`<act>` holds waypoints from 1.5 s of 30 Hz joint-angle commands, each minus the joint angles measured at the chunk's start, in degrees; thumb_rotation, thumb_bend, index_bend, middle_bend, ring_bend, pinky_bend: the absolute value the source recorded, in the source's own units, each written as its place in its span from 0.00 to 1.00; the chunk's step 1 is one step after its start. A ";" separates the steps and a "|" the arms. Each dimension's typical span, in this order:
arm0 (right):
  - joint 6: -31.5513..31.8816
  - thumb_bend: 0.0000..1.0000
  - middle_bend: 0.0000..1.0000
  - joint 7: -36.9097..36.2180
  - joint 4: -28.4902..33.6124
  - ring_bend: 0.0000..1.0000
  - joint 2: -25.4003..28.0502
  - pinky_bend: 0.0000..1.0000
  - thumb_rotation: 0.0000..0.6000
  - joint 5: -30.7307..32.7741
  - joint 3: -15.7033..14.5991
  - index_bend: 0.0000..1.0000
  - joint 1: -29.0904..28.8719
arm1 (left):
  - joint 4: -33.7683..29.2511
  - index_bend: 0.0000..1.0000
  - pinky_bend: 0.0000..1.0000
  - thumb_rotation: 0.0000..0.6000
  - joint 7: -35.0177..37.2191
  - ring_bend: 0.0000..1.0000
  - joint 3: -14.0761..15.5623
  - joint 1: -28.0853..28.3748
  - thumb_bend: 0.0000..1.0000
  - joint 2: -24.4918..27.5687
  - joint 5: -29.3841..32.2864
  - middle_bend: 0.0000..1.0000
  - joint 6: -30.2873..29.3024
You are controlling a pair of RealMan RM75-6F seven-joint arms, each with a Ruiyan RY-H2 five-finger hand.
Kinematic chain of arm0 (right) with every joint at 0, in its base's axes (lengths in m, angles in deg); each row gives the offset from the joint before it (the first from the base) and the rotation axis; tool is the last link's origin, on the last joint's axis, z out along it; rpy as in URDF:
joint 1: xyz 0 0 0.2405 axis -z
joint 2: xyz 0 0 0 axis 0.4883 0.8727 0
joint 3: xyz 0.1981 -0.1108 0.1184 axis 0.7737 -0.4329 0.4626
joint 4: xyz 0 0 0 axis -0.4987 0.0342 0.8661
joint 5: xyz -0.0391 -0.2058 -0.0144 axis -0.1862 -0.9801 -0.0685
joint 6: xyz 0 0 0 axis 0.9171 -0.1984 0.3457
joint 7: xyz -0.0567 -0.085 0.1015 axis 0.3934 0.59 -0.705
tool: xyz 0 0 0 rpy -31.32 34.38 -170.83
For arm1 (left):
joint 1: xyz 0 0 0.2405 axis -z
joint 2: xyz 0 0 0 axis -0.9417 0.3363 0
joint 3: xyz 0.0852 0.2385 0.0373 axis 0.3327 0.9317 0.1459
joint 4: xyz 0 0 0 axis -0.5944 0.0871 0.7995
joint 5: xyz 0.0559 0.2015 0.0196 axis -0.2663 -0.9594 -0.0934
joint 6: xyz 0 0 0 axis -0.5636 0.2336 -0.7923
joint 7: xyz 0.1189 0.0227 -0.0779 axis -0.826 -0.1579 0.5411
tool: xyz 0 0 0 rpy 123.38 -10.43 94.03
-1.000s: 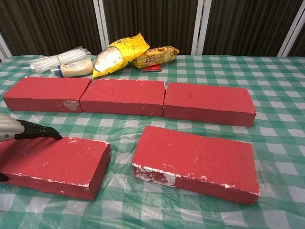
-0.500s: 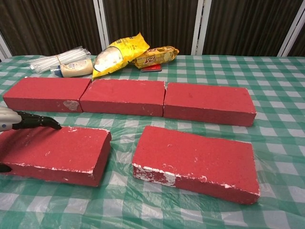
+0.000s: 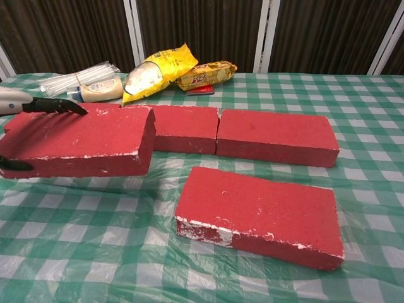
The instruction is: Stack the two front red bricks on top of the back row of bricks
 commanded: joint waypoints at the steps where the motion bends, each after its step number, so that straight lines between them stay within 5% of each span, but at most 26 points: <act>1: -0.35 0.17 0.00 -0.04 0.21 0.00 0.00 0.00 1.00 0.52 0.36 0.00 -0.28 | 1.71 0.51 0.88 1.00 -0.35 0.66 -2.83 2.75 0.41 -0.79 3.17 0.89 3.74; 11: -1.03 0.17 0.00 -0.06 1.23 0.00 -0.04 0.00 1.00 4.21 2.13 0.00 -0.49 | 10.75 0.51 0.88 1.00 1.99 0.66 -8.13 10.13 0.41 -5.85 7.52 0.89 12.73; 18: -1.00 0.17 0.00 0.93 1.60 0.00 -0.62 0.00 1.00 6.45 3.20 0.00 -0.29 | 19.12 0.51 0.88 1.00 6.75 0.66 -8.70 14.65 0.41 -10.62 6.69 0.89 18.19; 33: -1.57 0.17 0.00 4.14 1.68 0.00 -2.26 0.00 1.00 9.37 4.54 0.00 -0.29 | 34.22 0.50 0.81 1.00 18.10 0.62 -4.56 19.18 0.41 -17.70 -0.62 0.86 18.04; 45: -1.56 0.17 0.00 5.34 1.54 0.00 -2.69 0.00 1.00 9.21 4.24 0.00 -0.33 | 36.70 0.46 0.68 1.00 23.75 0.52 -1.52 21.16 0.41 -18.49 -2.99 0.76 17.10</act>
